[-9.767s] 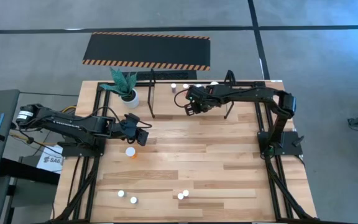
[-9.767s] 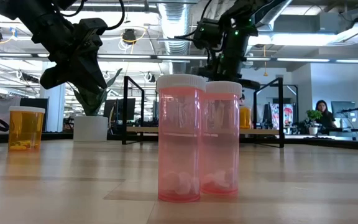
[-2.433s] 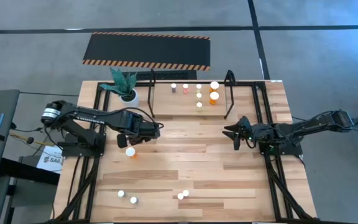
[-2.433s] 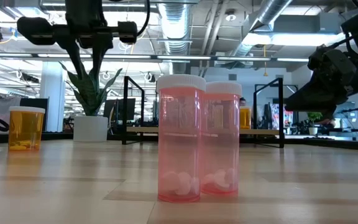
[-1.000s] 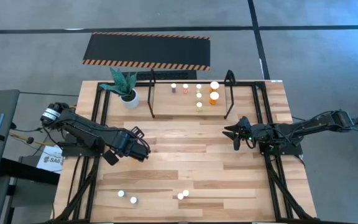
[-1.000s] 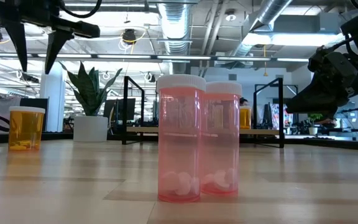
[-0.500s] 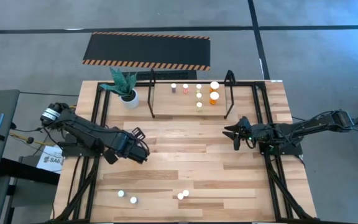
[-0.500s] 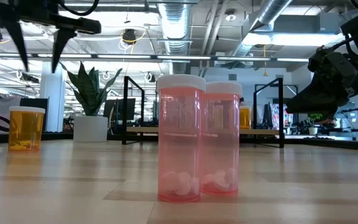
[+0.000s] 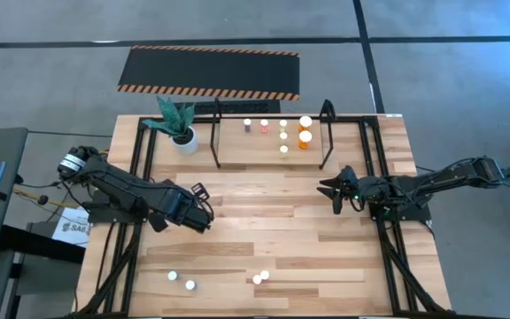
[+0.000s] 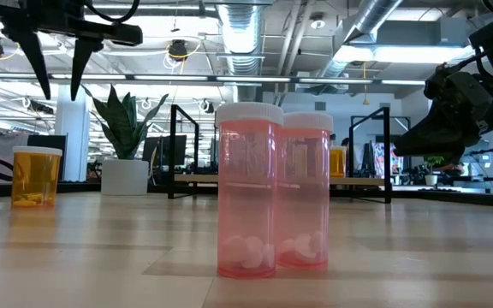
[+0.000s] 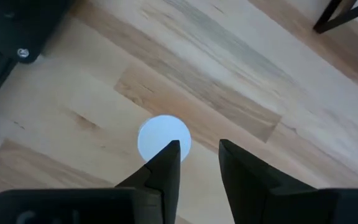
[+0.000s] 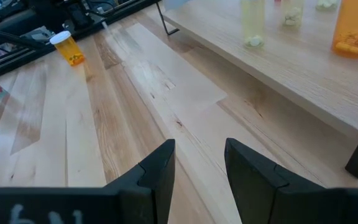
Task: Pick and place medicine bottles onto shelf by color
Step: Move the orange pill bottle to the top of the table
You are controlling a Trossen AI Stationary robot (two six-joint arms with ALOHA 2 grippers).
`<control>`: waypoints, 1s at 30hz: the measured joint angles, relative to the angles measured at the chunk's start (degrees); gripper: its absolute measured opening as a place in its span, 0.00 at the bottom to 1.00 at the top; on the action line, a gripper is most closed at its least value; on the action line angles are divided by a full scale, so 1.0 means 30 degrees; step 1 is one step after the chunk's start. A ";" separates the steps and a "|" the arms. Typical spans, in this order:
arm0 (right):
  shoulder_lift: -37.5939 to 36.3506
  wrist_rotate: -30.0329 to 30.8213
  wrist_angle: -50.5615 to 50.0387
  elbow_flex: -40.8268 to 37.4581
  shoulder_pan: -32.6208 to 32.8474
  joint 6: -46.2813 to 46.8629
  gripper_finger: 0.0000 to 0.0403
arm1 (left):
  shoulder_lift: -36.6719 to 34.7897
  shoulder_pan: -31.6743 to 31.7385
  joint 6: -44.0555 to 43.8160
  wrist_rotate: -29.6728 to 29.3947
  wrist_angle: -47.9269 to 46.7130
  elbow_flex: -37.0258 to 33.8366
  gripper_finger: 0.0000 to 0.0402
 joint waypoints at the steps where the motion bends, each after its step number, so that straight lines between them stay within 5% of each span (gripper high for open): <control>1: 0.0000 0.0000 0.0000 0.0000 0.0007 0.0007 0.40 | 0.0000 0.0001 -0.0005 0.0097 -0.0003 -0.0003 0.24; 13: 0.0000 0.0000 0.0000 0.0000 0.0002 0.0002 0.40 | 0.0048 0.0081 0.3252 0.0930 0.0732 -0.0003 0.25; 30: -0.0007 -0.0007 -0.0568 -0.0007 0.0006 0.0007 0.40 | 0.1233 0.0067 0.2697 0.2297 0.0590 -0.0375 0.50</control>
